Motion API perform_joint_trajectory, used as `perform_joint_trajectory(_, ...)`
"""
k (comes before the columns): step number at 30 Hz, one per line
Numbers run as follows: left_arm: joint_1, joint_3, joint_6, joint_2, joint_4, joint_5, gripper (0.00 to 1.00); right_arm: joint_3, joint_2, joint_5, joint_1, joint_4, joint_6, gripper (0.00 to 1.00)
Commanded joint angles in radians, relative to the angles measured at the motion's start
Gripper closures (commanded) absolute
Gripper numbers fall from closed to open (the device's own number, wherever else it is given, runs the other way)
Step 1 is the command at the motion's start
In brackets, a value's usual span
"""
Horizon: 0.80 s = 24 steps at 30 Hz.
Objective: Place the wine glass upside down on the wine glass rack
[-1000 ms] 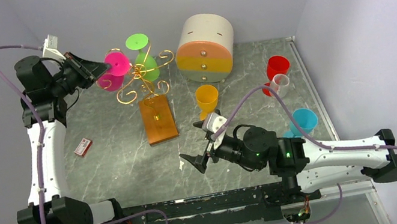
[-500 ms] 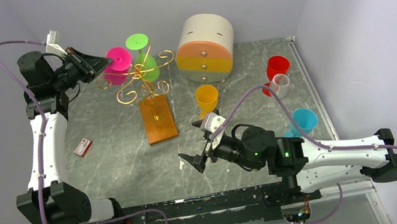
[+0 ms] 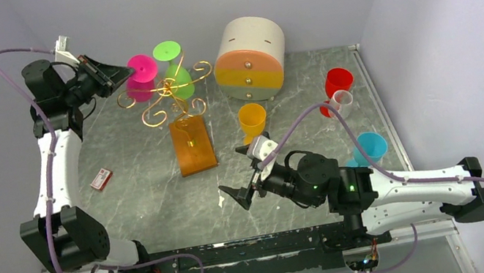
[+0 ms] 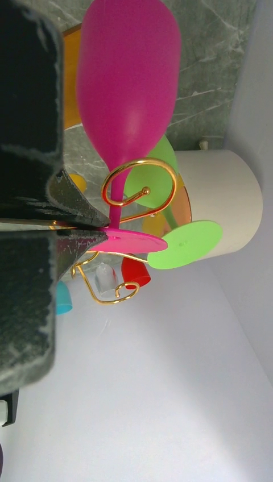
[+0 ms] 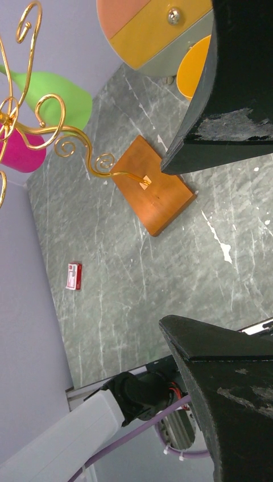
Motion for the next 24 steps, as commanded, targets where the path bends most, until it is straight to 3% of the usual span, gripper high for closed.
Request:
perform_joint_trajectory(1, 0.008, 0.048, -0.006, 0.015, 0.063, 0.029, 0.93, 0.024, -0.006, 0.011, 0.005, 0.012, -0.008, 0.00)
perform_joint_trajectory(24, 0.026, 0.085, -0.060, 0.088, 0.144, 0.026, 0.93, 0.037, -0.027, 0.012, 0.005, 0.007, -0.033, 0.00)
